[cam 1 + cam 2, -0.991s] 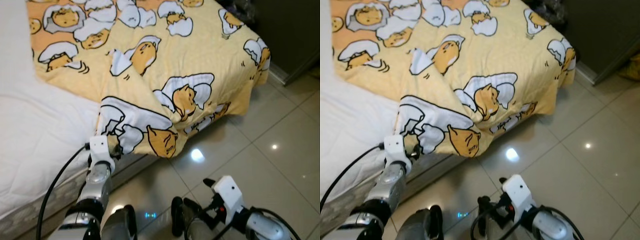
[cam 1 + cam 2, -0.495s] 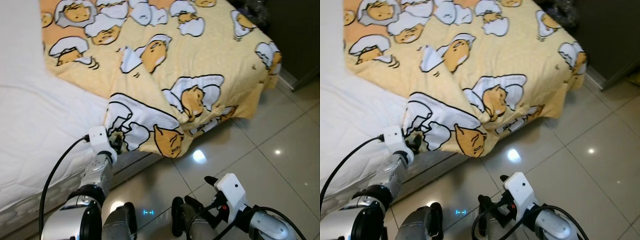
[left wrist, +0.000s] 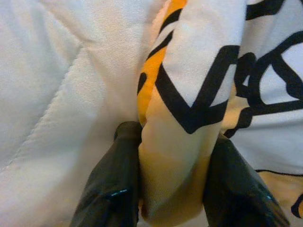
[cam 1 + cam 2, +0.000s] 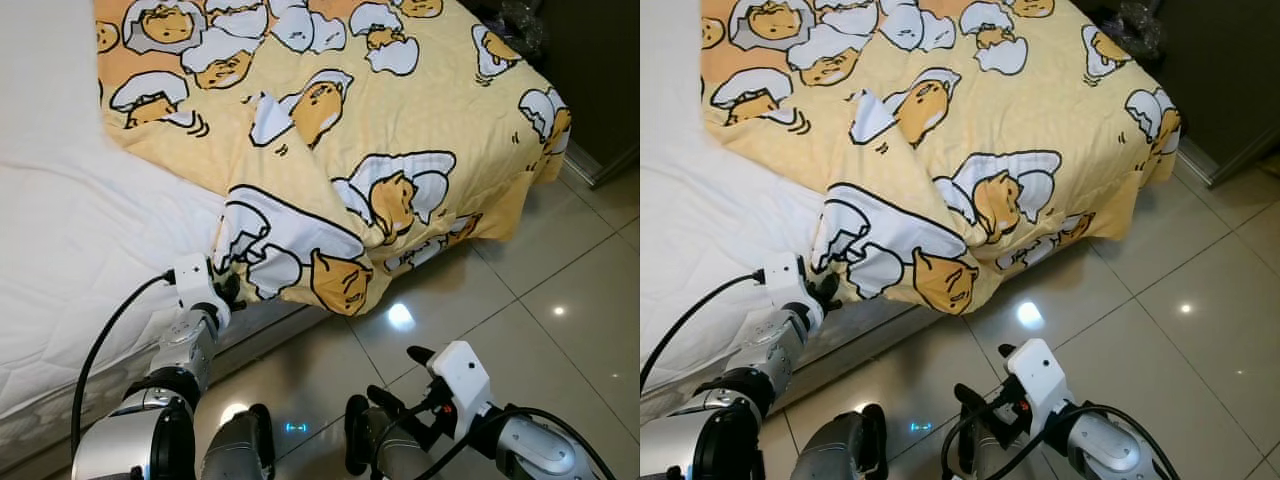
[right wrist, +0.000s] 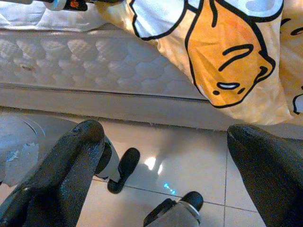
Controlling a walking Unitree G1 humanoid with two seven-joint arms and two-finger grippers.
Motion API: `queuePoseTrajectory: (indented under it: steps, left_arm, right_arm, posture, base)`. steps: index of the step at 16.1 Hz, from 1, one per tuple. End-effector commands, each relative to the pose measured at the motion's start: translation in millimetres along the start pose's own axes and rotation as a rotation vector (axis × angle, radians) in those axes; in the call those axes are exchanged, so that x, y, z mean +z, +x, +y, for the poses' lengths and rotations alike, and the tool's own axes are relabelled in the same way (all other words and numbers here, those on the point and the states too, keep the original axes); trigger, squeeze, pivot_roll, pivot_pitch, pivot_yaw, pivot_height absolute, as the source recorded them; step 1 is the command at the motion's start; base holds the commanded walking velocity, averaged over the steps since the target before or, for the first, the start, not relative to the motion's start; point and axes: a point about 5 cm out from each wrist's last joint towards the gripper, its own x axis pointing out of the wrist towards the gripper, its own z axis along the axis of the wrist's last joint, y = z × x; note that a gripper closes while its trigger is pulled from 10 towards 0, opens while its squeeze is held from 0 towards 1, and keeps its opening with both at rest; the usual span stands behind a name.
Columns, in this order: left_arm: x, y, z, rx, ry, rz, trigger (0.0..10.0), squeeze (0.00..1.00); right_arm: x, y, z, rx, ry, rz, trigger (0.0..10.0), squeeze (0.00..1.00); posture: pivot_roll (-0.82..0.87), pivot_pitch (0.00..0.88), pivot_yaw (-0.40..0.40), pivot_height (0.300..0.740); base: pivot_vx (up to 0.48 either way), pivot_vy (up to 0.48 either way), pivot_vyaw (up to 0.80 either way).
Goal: Clean up the room
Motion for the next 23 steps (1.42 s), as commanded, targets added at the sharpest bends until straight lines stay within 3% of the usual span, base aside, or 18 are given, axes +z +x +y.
queuePoseTrajectory:
  steps: [1,4,7,12,16,18,23]
  left_arm:
    - [-17,-4.1,-1.8,-0.039,0.037,0.068,0.0,0.0]
    - [-24,-11.4,7.5,-0.132,0.171,0.075,0.0,0.0]
    - [-47,-27.5,24.6,-0.185,0.321,0.141,0.0,0.0]
    - [-76,-55.2,41.6,-0.284,0.476,0.174,0.0,0.0]
    - [-81,-68.9,62.8,-0.231,0.514,0.18,0.0,0.0]
    - [-79,-68.7,61.4,-0.222,0.468,0.15,0.0,0.0]
    - [-89,-71.8,50.0,-0.264,0.445,0.149,0.0,0.0]
  right_arm:
    - [-6,-0.6,0.0,0.002,0.032,0.023,10.0,0.0]
    - [-7,0.7,-1.3,0.005,0.03,0.025,10.0,0.0]
    - [-10,0.5,-2.4,0.004,0.031,0.033,10.0,0.0]
    - [-12,7.8,-3.2,0.021,0.03,0.037,10.0,0.0]
    - [-14,11.6,-5.2,0.023,0.029,0.038,10.0,0.0]
    - [-15,13.7,-3.9,0.028,0.033,0.038,10.0,0.0]
    - [-17,14.5,-4.6,0.031,0.034,0.041,10.0,0.0]
  posture:
    - [-0.24,0.232,-0.053,0.723]
    - [-0.24,0.216,-0.047,0.723]
    - [-0.23,0.207,-0.043,0.723]
    - [-0.19,0.193,-0.045,0.723]
    - [-0.18,0.191,-0.042,0.723]
    - [-0.17,0.192,-0.041,0.723]
    - [-0.18,0.194,-0.041,0.723]
  base:
    - [0.0,0.0,0.0]
    - [0.0,0.0,0.0]
    - [0.0,0.0,0.0]
    - [0.0,0.0,0.0]
    - [0.0,0.0,0.0]
    - [0.0,0.24,0.0]
    - [0.0,0.48,0.0]
